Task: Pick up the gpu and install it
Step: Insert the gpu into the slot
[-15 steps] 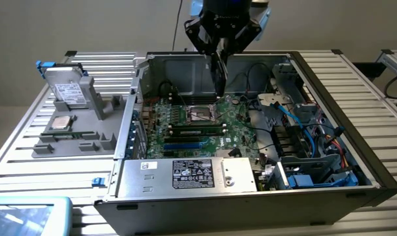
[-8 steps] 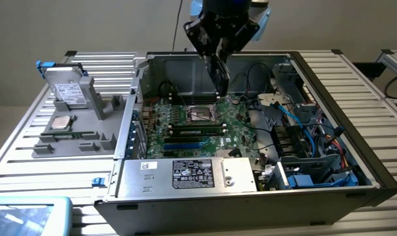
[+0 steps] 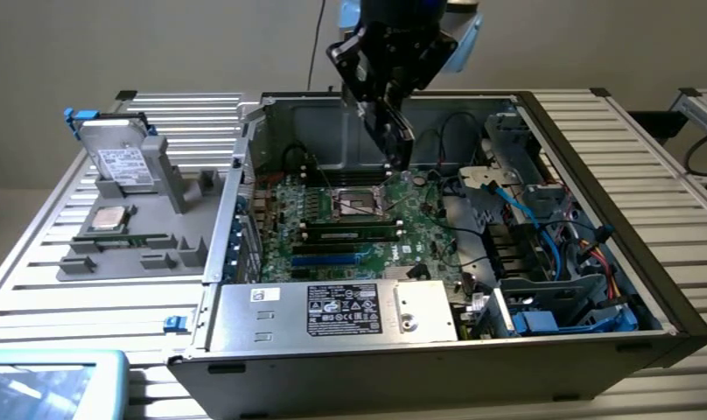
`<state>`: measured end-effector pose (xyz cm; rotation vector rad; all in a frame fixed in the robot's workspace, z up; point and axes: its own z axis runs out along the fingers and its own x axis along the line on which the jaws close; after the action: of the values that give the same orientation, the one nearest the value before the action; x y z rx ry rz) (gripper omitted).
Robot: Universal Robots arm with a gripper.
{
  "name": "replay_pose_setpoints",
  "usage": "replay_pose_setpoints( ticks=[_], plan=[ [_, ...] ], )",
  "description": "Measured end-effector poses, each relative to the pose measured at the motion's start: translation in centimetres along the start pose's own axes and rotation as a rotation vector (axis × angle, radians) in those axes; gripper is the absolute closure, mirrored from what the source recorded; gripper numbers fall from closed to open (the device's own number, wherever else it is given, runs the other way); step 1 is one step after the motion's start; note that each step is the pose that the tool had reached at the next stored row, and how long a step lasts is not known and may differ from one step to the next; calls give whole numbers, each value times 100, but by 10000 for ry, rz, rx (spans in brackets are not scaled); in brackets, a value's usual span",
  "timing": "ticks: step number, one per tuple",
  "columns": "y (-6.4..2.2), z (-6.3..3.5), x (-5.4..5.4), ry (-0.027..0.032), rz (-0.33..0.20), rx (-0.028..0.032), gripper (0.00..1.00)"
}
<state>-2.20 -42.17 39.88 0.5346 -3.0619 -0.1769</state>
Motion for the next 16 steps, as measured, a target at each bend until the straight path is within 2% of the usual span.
replay_pose_setpoints(
  ticks=[16],
  plan=[
    [0,0,0,340,-2890,25,72]
  ],
)
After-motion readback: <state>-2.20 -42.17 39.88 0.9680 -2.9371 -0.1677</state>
